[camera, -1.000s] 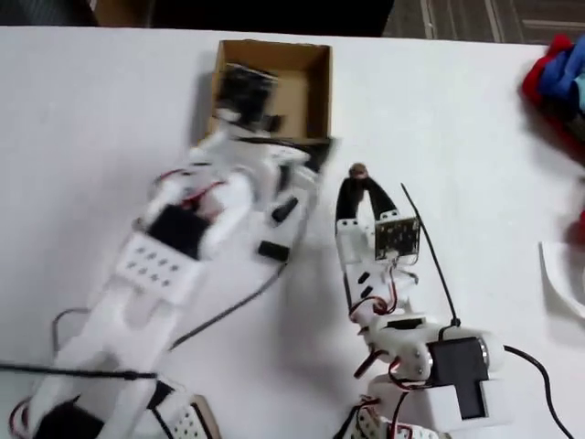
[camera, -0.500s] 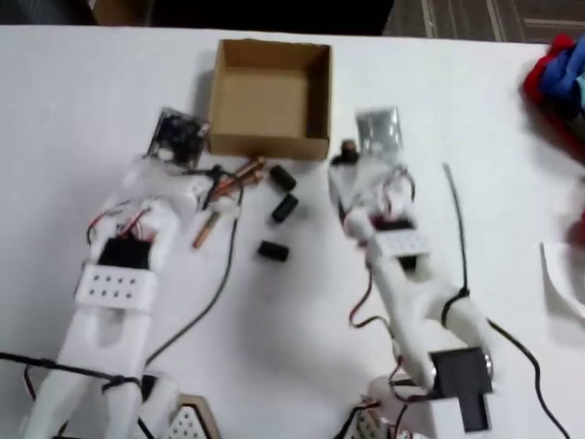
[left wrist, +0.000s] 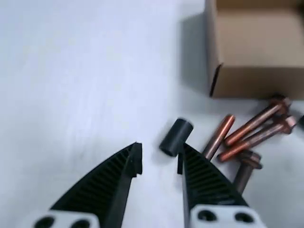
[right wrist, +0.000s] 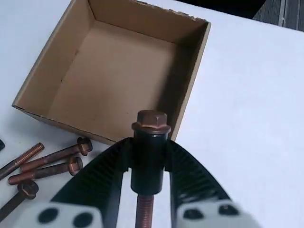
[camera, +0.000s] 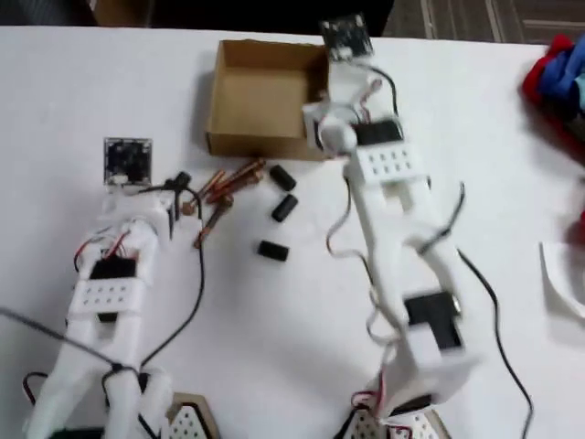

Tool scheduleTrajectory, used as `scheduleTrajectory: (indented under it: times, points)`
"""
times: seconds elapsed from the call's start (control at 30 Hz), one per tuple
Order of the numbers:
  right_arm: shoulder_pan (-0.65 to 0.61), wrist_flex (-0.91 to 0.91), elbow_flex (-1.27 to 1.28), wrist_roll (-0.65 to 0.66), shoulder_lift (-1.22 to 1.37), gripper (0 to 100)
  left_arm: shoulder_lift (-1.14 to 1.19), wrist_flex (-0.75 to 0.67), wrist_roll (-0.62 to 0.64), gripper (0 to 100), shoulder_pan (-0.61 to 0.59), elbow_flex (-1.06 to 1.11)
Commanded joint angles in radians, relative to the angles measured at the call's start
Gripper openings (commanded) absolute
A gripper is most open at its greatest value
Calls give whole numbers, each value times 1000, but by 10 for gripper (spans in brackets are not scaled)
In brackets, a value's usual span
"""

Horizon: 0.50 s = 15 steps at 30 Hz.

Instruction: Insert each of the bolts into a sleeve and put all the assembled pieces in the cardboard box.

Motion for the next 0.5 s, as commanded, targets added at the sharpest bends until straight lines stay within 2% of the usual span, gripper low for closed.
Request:
scheduleTrajectory:
  times: [0.0, 0.13, 0.2, 0.3, 0.47]
  points:
    - [-15, 183, -572, 11, 242, 19, 196, 61, 6, 143, -25, -180]
    - [-22, 334, -1030, 34, 506, 19, 440, 292, 11, 143, -26, -441]
    - [-22, 349, -1186, 44, 616, 19, 523, 353, 12, 143, -26, -530]
    - [-24, 314, -1297, 44, 731, 19, 589, 371, 14, 143, -26, -584]
    - [-38, 162, -1298, 44, 839, 19, 603, 368, 14, 143, -23, -588]
